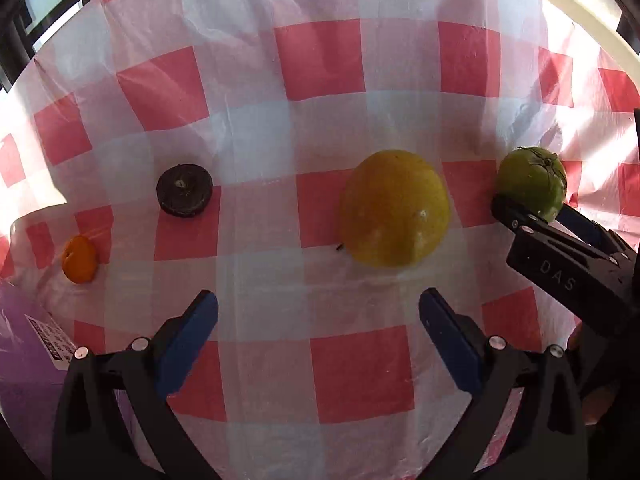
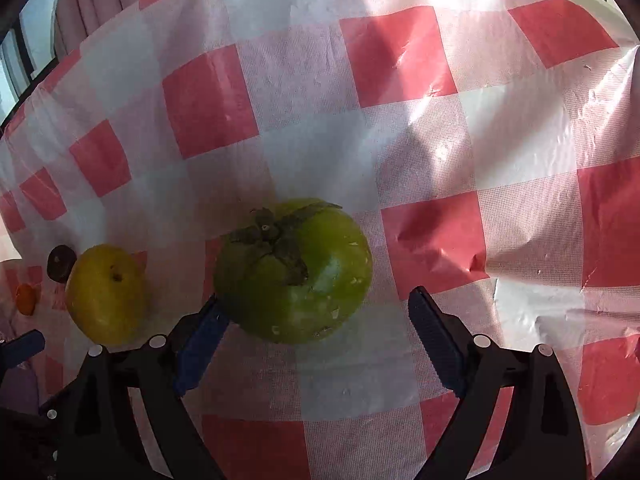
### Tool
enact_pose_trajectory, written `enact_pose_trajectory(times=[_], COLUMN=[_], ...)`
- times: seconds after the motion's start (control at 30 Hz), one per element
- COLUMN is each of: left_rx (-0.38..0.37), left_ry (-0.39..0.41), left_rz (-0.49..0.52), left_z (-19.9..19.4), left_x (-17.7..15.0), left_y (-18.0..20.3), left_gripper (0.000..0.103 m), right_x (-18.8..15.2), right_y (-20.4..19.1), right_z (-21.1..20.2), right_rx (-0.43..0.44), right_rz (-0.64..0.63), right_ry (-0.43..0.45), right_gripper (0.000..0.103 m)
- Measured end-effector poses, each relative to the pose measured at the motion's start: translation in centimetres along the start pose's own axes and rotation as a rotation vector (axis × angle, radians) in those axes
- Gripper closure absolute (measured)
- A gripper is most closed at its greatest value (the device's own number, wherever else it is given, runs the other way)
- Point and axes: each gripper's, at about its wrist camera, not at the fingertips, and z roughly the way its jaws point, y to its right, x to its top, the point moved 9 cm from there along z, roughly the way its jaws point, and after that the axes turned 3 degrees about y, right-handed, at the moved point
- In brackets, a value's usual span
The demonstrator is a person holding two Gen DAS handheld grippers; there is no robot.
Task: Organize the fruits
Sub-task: 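Grasp the yellow pear with the left tool while the right tool grasps the green apple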
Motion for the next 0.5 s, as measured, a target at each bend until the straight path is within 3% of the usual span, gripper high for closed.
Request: enact_pose_trajectory(times=[0.1,0.3,0.5], left_rx=[0.013,0.015,-0.006], left_ry=[-0.003,-0.001,0.069], left_rz=[0.021,0.028,0.002], left_z=[1.3,3.2,4.4], left_x=[0.7,1.3,3.1], left_y=[0.4,1.0,1.2], left_gripper=[0.002,0.002,0.001], right_x=[1.0,1.5,1.1], right_y=[-0.6,-1.1,-1.2], right_z=[1.4,1.2,1.0], right_rx=[-0.015,0.034,0.079], right_rz=[-0.066,-0.065,-0.054], right_ry=[0.008,0.051,0.049], right_gripper=[0.016,0.032,0.035])
